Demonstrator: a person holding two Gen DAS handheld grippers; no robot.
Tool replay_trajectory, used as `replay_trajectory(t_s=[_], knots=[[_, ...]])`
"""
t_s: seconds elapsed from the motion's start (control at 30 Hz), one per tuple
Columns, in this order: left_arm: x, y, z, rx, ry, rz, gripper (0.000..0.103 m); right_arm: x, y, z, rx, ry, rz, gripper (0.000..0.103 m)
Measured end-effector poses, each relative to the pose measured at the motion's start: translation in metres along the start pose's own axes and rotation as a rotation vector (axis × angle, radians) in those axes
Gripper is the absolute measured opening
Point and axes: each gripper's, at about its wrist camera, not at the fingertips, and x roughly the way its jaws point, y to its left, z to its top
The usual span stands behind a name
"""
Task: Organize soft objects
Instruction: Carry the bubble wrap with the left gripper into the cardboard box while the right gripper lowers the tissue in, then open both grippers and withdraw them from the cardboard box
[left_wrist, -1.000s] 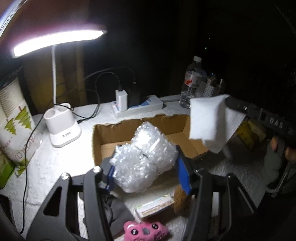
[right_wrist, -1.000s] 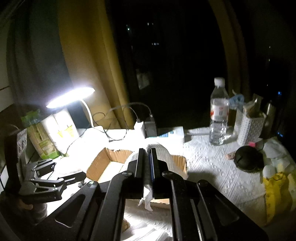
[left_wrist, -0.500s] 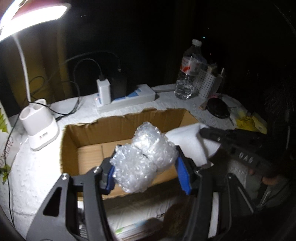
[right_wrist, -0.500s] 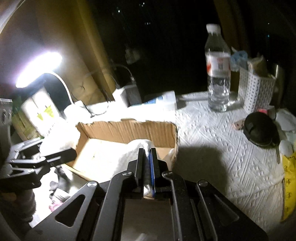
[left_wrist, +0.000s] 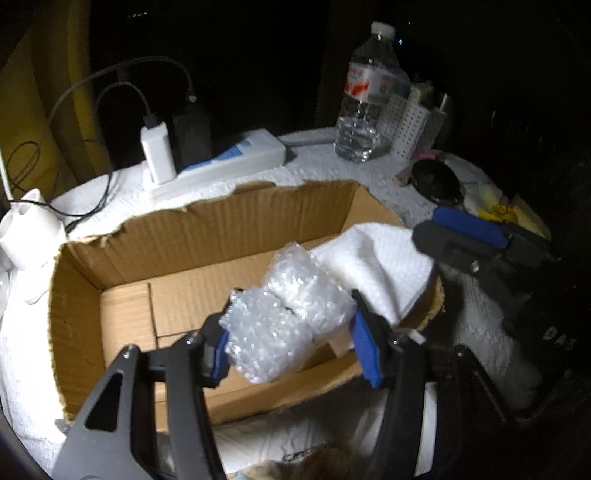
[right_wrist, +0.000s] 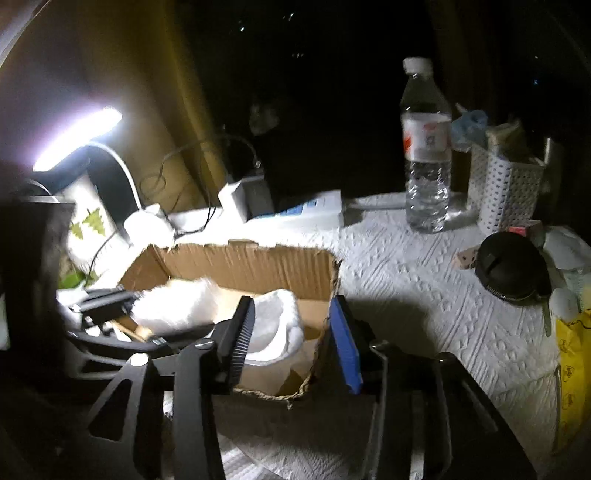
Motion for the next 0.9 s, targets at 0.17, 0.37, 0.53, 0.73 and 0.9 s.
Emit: replay_trajectory(t_s=[0.17, 0.37, 0.53, 0.73, 0.9], knots=[[0.019, -0.005, 0.001, -0.009, 0.058, -0.008, 0.057, 0.015, -0.01, -0.004, 0.032, 0.04, -0.024, 0.054], [0.031, -0.008, 0.001, -0.012, 0.116, 0.003, 0.058, 0.043, -0.022, -0.015, 0.078, 0.134, -0.027, 0.054], [0.028, -0.003, 0.001, -0.031, 0.12, -0.001, 0.066, 0.058, -0.028, -0.021, 0.085, 0.201, -0.053, 0.054], [0.017, 0.0, -0.001, -0.018, 0.106, 0.002, 0.074, 0.058, -0.028, -0.022, 0.09, 0.202, -0.07, 0.054], [0.016, 0.013, -0.007, -0.03, 0.125, 0.057, 0.076, 0.056, -0.026, -0.021, 0.081, 0.203, -0.086, 0.054]])
